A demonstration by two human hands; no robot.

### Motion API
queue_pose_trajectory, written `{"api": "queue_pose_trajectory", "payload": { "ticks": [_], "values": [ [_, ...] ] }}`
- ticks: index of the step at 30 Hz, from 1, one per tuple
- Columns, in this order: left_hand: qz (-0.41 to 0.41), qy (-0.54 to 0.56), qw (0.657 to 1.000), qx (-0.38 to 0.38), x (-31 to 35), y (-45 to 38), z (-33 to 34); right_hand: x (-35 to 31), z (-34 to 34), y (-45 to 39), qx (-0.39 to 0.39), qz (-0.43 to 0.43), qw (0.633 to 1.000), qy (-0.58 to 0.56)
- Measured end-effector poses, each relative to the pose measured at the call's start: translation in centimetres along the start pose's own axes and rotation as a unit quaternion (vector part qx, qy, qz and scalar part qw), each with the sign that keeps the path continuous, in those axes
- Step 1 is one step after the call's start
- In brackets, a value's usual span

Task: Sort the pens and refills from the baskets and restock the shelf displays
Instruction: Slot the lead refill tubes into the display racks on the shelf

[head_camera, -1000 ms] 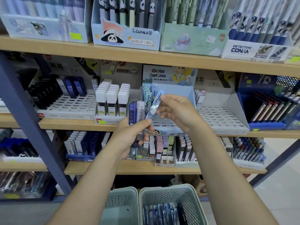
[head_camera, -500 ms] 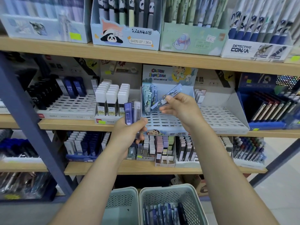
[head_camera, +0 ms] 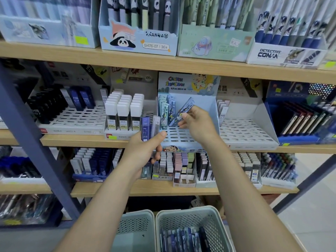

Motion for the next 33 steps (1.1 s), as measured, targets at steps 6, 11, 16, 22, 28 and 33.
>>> {"api": "queue_pose_trajectory", "payload": {
  "ticks": [6, 11, 16, 22, 28, 33],
  "values": [
    [0.000, -0.003, 1.000, 0.002, -0.1, -0.1, 0.1, -0.2, 0.6, -0.5, 0.013, -0.037, 0.998, 0.052],
    [0.000, -0.007, 1.000, 0.004, -0.2, -0.1, 0.0, 0.8, 0.2, -0.6, 0.033, -0.021, 0.996, -0.082],
    [0.005, -0.011, 1.000, 0.009, -0.2, -0.1, 0.1, 0.9, 0.3, -0.8, 0.042, -0.049, 0.996, -0.060],
    [0.001, -0.008, 1.000, 0.008, -0.2, 0.0, 0.1, 1.0, 0.6, -1.1, 0.039, -0.061, 0.997, -0.035],
    [-0.003, -0.010, 1.000, 0.007, -0.1, 0.1, 0.0, 0.8, 1.1, -1.1, 0.038, -0.096, 0.994, 0.017],
    [-0.003, -0.009, 1.000, 0.009, -0.1, 0.1, 0.0, 1.3, 1.9, -0.9, 0.032, -0.105, 0.991, 0.072]
  ]
}}
Point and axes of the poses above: each hand's wrist, its own y-axis away from the middle knuckle, its own z-axis out of the palm, x = y × z, the point moved 3 cm from there along -y, towards the middle knuckle, and after that the axes turned 2 degrees about -y, right-handed, at the moved point
